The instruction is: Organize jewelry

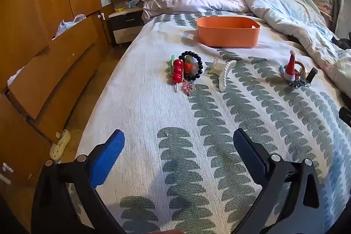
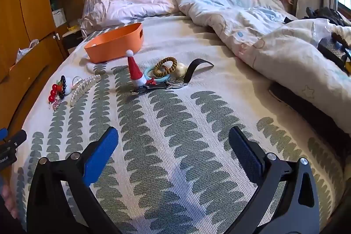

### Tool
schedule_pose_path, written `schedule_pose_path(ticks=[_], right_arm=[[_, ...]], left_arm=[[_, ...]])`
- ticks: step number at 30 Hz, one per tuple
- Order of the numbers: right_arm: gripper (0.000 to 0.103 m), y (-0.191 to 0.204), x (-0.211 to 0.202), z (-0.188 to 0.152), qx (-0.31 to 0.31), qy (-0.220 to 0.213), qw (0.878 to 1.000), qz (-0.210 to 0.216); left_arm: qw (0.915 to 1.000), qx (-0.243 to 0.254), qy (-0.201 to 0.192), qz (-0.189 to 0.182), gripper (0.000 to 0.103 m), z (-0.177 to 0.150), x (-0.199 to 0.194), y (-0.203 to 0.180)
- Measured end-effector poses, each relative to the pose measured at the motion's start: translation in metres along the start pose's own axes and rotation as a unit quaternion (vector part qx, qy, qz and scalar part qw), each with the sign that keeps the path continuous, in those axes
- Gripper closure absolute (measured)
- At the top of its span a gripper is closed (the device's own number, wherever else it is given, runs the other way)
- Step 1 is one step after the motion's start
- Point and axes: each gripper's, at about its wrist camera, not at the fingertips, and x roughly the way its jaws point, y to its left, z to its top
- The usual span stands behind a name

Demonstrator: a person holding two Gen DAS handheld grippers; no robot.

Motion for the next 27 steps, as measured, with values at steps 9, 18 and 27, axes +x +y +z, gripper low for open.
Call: schedule_pose_path(ticks=[9, 18, 27], right_arm=[[0.003, 0.003, 0.000, 0.000, -0.001, 0.008, 1.000, -0.002], [0.003, 0.001, -0.002, -0.002, -0.001, 0.005, 1.000, -0.001], [0.003, 0.005, -0.005, 0.003, -0.004, 0.001, 1.000, -0.002]], left_arm=[[0.9994, 0.028, -0.007, 0.017, 0.005, 0.002, 0.005, -0.004], [0.9986, 0.032, -0.038, 0.017, 0.005, -0.004, -0.005, -0.013], [0.9989, 0.030, -0.035, -0.008, 0.005, -0.003, -0.005, -0.015]])
